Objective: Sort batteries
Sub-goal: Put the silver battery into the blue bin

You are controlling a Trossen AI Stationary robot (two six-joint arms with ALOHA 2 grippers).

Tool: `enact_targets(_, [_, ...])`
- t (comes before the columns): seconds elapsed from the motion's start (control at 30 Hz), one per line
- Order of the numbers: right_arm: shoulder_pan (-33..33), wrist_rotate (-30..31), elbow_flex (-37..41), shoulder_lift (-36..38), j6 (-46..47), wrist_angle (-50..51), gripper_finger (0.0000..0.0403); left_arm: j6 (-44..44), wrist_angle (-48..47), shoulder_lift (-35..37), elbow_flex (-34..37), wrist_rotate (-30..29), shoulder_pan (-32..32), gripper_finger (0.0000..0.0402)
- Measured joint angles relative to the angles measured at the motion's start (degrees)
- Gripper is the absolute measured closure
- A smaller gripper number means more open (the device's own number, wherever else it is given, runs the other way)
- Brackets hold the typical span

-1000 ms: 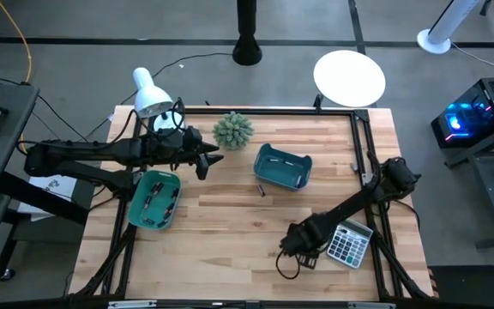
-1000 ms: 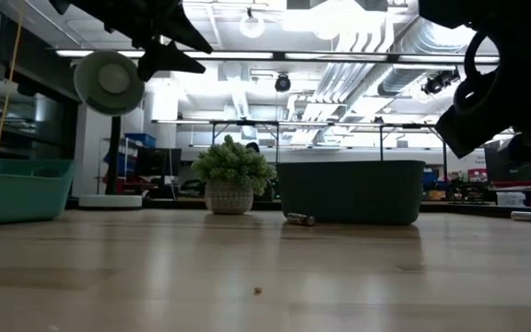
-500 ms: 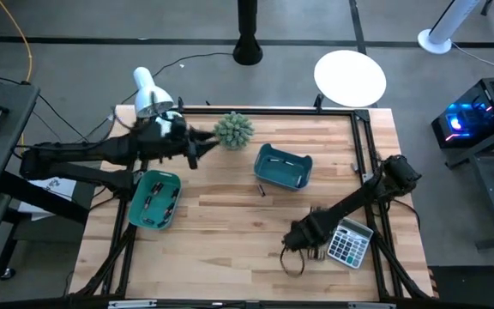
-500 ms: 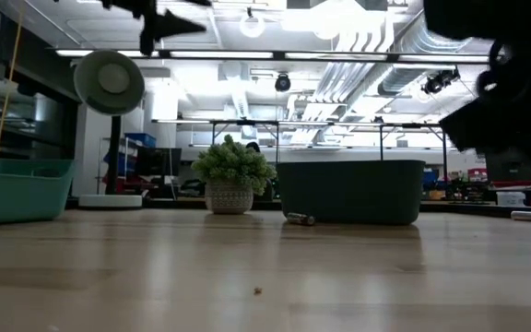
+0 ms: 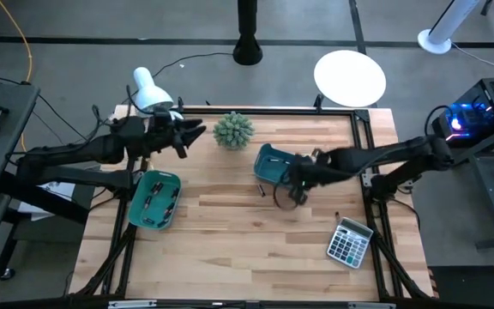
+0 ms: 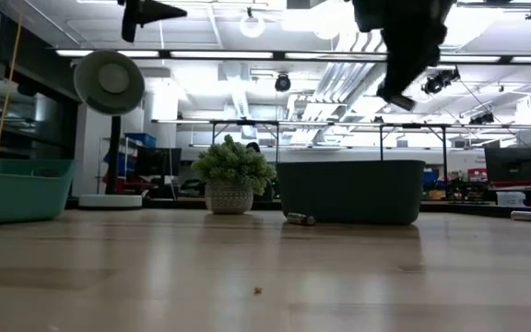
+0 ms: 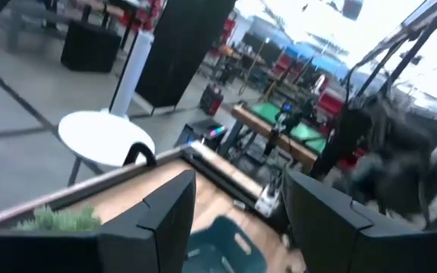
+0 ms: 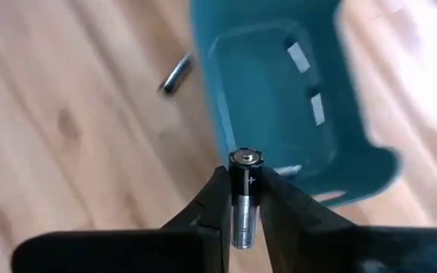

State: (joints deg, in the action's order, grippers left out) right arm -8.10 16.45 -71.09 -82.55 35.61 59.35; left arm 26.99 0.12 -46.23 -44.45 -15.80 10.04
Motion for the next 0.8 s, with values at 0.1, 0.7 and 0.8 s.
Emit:
enact_targets(0.1, [4.02, 0.99, -0.11, 1.19, -0.95, -2.66, 0.0355, 1.73, -2.03, -1.65, 0.0, 0.64, -0.05, 0.0211])
enact_targets(0.7, [14.4, -5.8, 0.07, 0.7, 0.09, -5.19, 0.0254, 1.04, 1.69, -24.81, -0.07, 12.01, -6.96, 0.0211])
enact_targets(0.8, [14.15, -5.84, 0.07, 0.71, 0.1, -3.85, 0.0248, -8.74, -0.18, -32.44, -3.45, 13.18, -10.48, 0.0211])
